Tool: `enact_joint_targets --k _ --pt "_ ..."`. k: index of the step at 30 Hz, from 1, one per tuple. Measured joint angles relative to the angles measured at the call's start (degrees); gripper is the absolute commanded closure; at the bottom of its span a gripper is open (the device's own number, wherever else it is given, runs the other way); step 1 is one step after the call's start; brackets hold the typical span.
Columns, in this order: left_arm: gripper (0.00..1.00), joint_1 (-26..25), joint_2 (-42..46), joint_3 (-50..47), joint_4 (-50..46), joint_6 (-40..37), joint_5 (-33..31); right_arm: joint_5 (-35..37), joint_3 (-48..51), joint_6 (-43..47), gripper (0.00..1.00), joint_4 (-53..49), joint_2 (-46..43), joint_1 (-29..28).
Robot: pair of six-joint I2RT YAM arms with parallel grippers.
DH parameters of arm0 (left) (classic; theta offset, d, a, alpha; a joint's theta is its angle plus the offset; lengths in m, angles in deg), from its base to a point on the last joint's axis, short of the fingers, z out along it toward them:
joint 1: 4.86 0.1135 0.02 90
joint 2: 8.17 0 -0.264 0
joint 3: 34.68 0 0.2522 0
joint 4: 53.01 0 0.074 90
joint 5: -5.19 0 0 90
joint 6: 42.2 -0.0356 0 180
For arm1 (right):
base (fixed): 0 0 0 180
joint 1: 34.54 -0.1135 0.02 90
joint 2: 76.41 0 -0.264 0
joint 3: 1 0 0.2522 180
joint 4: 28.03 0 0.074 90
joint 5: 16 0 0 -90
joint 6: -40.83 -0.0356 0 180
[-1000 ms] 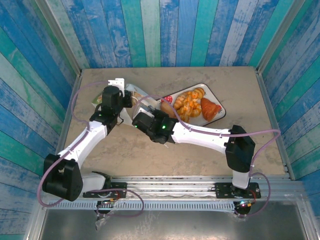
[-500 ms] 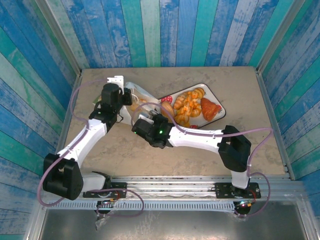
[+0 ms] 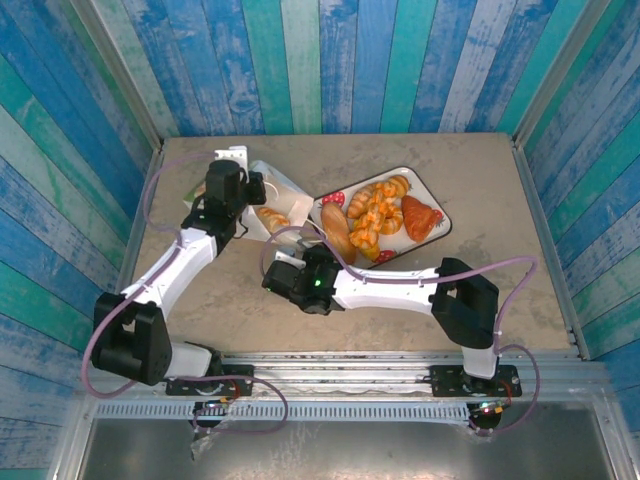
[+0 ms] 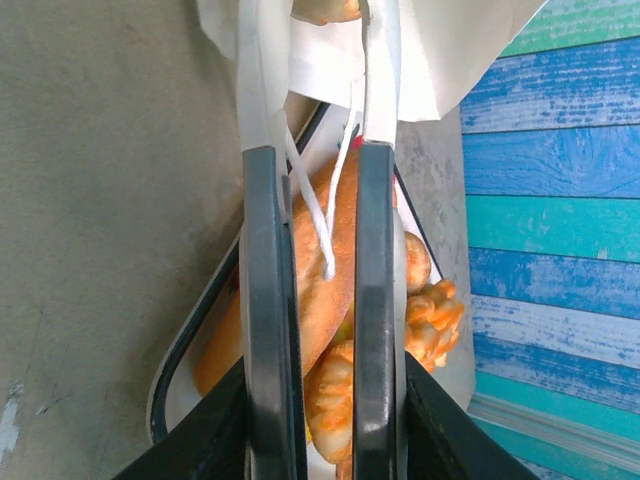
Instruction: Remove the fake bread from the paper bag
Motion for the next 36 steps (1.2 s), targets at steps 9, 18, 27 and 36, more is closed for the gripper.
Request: enact_joint_targets --k 9,18,27,36 --pt "1.00 0.1 -0.2 0.0 0.2 -0.2 0.4 -3.5 0.1 -2.6 0.60 -4.0 -1.9 -0.3" --pt "1.00 0.2 -0.5 0.0 0.7 -0.6 0.6 -8.7 0.3 -7.1 0.60 -8.4 -6.1 -0.5" --pt "1.00 0.3 -0.5 0.0 1.0 -1.3 1.2 -12.7 1.0 -11.0 0.56 -11.2 -10.8 -0.5" --pt "1.00 0.4 -0.5 -2.4 2.9 -3.3 3.1 -27.6 -2.2 -15.4 0.55 -14.1 -12.7 6.1"
